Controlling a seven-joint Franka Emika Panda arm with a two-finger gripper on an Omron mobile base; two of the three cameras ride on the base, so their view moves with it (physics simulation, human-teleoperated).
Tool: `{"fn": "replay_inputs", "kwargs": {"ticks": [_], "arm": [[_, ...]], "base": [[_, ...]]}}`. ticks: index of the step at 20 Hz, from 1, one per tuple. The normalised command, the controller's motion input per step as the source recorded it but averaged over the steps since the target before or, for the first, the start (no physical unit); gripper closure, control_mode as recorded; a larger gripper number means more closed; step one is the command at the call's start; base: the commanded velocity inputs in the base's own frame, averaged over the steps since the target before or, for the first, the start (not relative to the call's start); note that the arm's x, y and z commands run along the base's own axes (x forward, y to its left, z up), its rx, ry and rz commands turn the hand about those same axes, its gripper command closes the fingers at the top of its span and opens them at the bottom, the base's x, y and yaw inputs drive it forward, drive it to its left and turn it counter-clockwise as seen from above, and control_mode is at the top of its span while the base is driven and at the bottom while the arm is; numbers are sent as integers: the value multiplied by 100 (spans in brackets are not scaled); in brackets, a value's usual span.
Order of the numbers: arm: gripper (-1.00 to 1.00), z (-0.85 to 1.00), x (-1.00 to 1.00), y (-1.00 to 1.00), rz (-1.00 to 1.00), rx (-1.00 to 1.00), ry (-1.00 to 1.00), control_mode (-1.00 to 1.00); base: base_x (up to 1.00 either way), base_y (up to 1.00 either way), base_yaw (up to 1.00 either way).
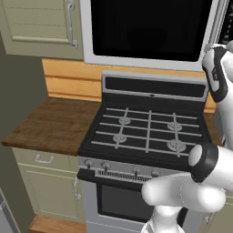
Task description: Pick the mushroom from the sink and place it in the bowl. Then pick the bowl and place it in the microwave. Then close the microwave door and press the start button.
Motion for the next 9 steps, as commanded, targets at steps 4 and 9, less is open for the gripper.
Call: {"fn": "replay_inputs", "kwargs": {"ticks": [4,9], "arm": [[100,-51,97,0,17,14,5,-100],[100,-20,50,1,15,12,-2,-100]], "base": [[0,0,0],[0,0,0]]}}
